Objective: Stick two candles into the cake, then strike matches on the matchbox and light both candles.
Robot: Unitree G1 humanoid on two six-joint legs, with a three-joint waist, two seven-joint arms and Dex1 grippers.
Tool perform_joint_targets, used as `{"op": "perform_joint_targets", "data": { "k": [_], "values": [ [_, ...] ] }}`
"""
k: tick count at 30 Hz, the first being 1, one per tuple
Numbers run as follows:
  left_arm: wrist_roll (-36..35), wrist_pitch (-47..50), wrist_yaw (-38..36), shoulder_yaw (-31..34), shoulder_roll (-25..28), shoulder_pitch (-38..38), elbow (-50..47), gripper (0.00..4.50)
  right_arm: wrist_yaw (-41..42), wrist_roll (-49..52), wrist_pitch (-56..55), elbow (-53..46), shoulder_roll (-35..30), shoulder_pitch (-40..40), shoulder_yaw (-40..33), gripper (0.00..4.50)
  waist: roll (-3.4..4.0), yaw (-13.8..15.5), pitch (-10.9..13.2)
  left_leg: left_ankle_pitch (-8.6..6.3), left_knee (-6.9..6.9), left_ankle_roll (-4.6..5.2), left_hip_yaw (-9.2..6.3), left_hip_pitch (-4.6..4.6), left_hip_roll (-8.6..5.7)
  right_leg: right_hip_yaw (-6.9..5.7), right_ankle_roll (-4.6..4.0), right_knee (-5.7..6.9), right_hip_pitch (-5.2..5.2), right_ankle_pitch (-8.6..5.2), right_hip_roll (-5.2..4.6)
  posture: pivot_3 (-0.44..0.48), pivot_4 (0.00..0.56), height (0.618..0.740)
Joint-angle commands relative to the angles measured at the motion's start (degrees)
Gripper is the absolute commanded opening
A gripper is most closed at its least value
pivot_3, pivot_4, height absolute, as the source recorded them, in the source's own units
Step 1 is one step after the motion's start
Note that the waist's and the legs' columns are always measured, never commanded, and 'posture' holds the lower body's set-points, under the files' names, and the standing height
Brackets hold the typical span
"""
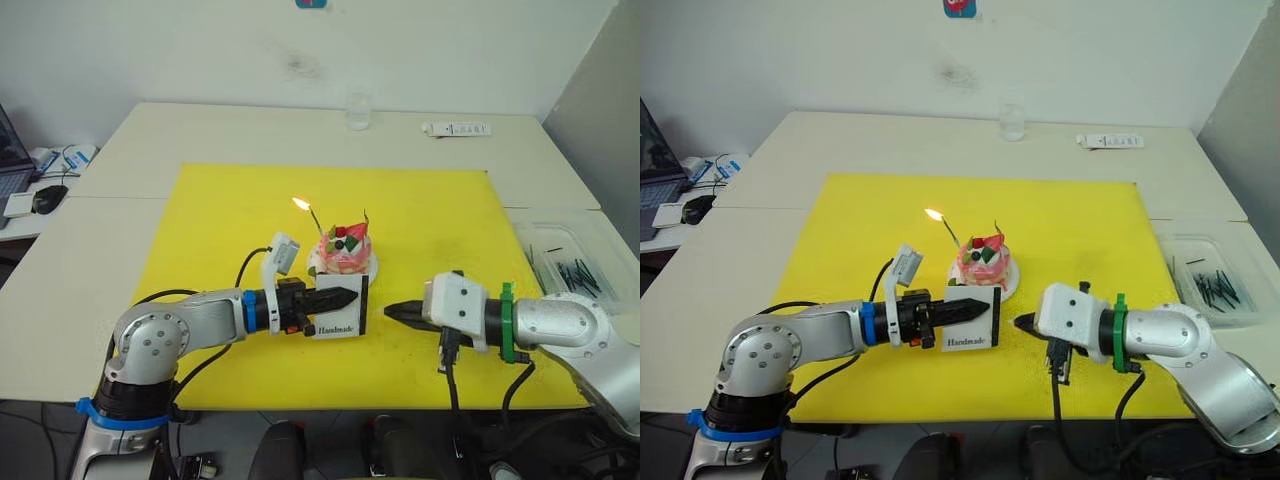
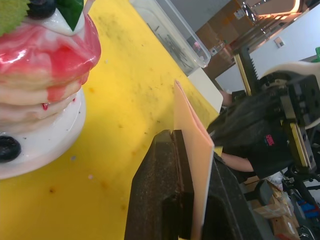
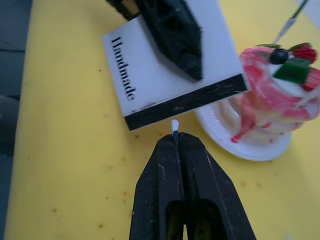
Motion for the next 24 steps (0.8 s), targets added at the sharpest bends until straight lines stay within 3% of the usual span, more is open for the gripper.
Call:
{"op": "perform_joint_targets", "data": {
  "k": [1,7,14,24],
  "values": [
    [0.0,-0.6,-0.3,0.2,-0.4,-0.8,-1.0,0.0,-0.8,-2.2,-1.3,-1.0,0.9,-2.2,2.0,0.06,0.0,0.0,0.0,0.0,0.0,0.0,-0.01,0.0,0.01,-0.01,0.0,0.0,0.0,0.0,0.0,0.0,0.15,0.74],
    [3.0,-1.9,-1.5,-0.6,-0.1,-0.8,-2.7,0.0,-2.8,-7.0,-2.6,1.8,2.9,-4.8,5.2,0.06,0.0,0.0,0.0,0.0,0.03,0.0,0.03,0.0,-0.05,0.01,0.01,0.02,0.01,0.01,0.0,0.0,0.15,0.74],
    [11.5,-8.9,-2.3,-1.0,-0.9,0.0,-5.4,0.0,-2.5,-8.9,-3.6,2.2,3.2,-5.9,4.2,0.06,0.0,0.1,0.0,0.0,0.02,-0.01,0.03,-0.03,-0.03,0.01,0.01,-0.01,0.0,0.0,-0.02,0.0,0.15,0.74],
    [12.5,-10.2,-3.9,-0.9,-0.9,1.9,-7.4,0.0,-4.9,-12.1,-2.7,1.9,5.0,-7.8,5.2,0.06,0.0,0.0,0.0,0.0,0.02,0.0,0.0,-0.02,0.01,-0.02,0.01,0.01,0.0,0.01,-0.07,0.0,0.15,0.74]
  ]
}}
